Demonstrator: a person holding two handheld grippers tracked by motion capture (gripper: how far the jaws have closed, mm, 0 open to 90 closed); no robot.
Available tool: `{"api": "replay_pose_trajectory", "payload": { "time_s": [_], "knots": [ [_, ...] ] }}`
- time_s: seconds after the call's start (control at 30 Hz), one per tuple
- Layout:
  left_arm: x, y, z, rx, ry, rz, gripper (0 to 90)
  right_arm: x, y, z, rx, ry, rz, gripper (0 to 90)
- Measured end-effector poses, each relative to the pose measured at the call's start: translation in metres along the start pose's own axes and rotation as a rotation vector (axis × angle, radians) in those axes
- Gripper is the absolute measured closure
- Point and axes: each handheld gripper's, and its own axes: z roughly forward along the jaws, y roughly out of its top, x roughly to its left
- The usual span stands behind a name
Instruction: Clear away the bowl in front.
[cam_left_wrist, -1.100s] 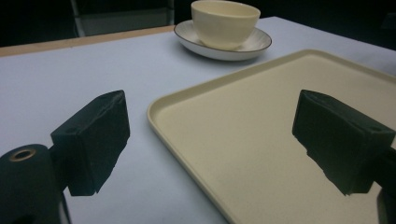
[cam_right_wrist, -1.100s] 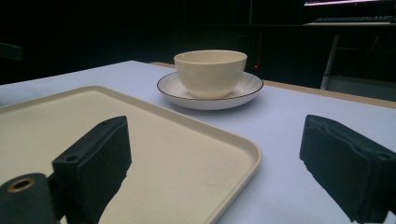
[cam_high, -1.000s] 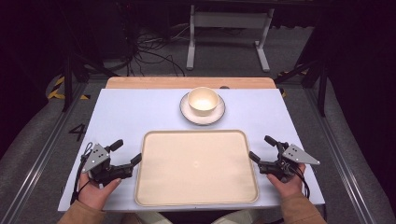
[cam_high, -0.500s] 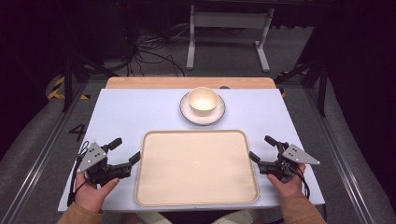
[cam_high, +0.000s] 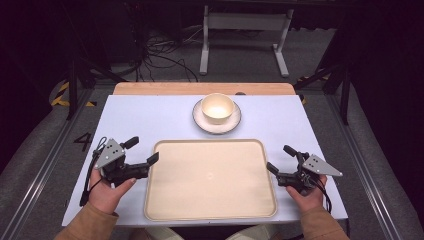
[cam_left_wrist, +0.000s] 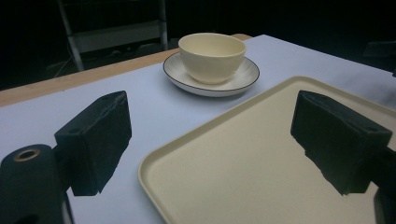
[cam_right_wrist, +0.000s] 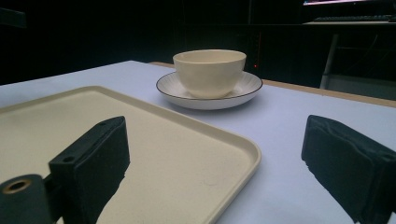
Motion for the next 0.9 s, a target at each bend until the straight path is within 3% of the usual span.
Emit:
{"api": "replay_pose_trajectory", "payload": {
  "time_s": [0.43,0.63,0.9],
  "knots": [
    [0.006,0.027,0.043,0.028,-0.030,0.021,13.4,0.000,0.000,0.000,-0.001,0.002,0.003,8.3],
    [0.003,0.036,0.062,0.038,-0.059,0.007,13.4,0.000,0.000,0.000,-0.001,0.001,0.006,8.3],
    [0.003,0.047,0.083,0.036,-0.067,0.000,13.4,0.000,0.000,0.000,0.001,0.002,0.000,8.3]
  ]
}}
